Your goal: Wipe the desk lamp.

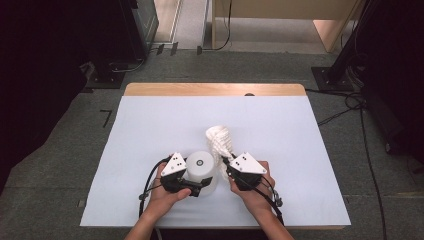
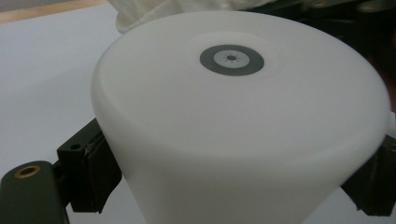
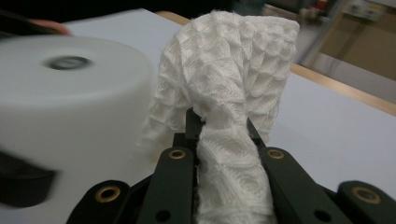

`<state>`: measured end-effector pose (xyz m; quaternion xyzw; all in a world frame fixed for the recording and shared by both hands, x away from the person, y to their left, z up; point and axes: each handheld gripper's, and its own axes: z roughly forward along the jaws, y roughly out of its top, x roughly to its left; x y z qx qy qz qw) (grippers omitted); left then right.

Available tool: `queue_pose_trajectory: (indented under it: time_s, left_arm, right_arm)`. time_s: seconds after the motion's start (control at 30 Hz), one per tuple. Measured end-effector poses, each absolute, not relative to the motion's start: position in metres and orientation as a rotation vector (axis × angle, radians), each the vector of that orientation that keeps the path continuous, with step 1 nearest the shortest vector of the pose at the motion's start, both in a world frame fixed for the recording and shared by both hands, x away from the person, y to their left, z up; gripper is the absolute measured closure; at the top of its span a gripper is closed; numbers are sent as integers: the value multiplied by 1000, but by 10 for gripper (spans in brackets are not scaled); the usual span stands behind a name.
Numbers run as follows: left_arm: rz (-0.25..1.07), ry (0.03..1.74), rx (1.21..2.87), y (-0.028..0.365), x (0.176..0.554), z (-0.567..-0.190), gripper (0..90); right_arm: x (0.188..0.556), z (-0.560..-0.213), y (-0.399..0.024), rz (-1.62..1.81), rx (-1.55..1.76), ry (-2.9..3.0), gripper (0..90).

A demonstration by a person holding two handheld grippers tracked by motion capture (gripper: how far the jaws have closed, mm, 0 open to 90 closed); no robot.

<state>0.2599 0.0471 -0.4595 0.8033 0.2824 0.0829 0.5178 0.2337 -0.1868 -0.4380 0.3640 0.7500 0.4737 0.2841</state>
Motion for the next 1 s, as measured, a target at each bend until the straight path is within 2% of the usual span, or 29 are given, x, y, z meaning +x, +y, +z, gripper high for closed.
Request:
queue_pose_trajectory:
  time_s: [0.2,0.3,0.63,0.9,1.0]
  left_arm:
    - [185,697,1922,51,263,-459,85]
    - [195,690,1933,49,263,-459,85]
    - [185,709,1919,54,266,-459,86]
    - [229,683,1942,49,262,-459,86]
    - [223,696,1930,49,262,-459,85]
  right_arm:
    - [229,-424,-197,1521,901,2053,809]
    - [228,-423,-195,1499,863,2088,811]
    - [246,-465,-191,1259,929,2405,810]
    - [238,-439,-196,1428,923,2210,810]
    - [240,-442,-194,1385,929,2289,814]
